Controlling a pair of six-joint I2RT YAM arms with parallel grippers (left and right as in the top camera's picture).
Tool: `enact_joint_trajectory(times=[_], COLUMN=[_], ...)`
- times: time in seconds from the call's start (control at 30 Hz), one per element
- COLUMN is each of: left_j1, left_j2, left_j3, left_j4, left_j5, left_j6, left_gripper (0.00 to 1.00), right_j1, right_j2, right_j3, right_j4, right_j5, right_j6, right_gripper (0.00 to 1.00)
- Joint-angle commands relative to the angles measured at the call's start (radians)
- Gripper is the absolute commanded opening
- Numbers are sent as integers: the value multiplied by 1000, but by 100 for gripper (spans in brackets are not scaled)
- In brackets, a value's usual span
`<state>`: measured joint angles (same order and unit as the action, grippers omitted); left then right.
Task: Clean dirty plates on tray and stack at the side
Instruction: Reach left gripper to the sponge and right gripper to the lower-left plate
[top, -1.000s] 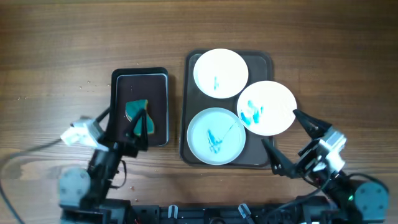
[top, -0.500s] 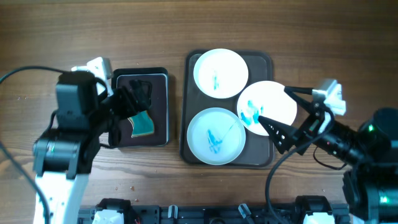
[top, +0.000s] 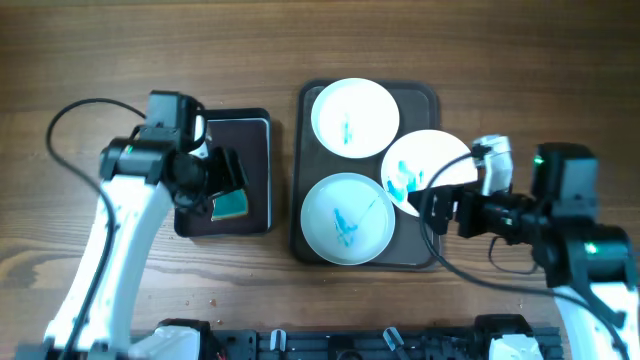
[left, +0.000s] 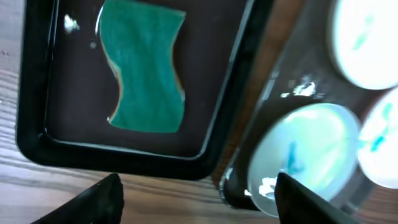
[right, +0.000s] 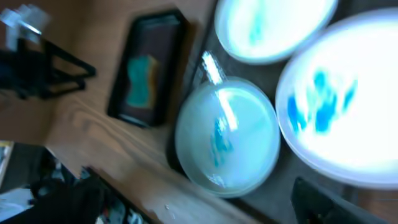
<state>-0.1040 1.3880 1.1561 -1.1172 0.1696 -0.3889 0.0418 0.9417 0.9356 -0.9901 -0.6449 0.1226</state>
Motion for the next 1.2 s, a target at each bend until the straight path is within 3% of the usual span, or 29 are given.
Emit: enact_joint_trajectory(times=[0.0,0.07,0.4,0.63,0.73,0.83,0.9,0.93,1.03,1.07,1.17], left_j1=[-5,-5,-8,-6,-6,-6,-5,-5,-6,-6,-6], left_j2=[67,89,200,276,282,264,246,237,210,204,206], left_j3=[15,14,-148,-197,-196,-173,-130,-109,-71,-71,-75], left_j4=[14,26,254,370,415,407,362,339,290,286,278], left_j5=[-82,-133,-153,-161,-161,-157,-129,-109,-80,-80,-85], left_j6=[-11,-30,-45,-45,-37,-37,-37,-37,-37,-37,-37], left_gripper=[74,75,70,39,4,4,4,9,31,42,52], right_j1=[89,153,338,340,340,340,340,340,340,340,340], right_j2=[51,81,161,162,162,162,162,162,162,162,162], right_j3=[-52,-74,-95,-95,-95,-95,-95,-95,-95,-95,-95], right_j4=[-6,-2,117,118,118,116,114,115,115,115,116], right_j5=[195,270,271,271,271,271,271,271,271,271,271], right_j6=[125,185,275,274,274,274,274,275,279,280,281], right_gripper=[90,77,74,74,74,74,88,100,100,100,100])
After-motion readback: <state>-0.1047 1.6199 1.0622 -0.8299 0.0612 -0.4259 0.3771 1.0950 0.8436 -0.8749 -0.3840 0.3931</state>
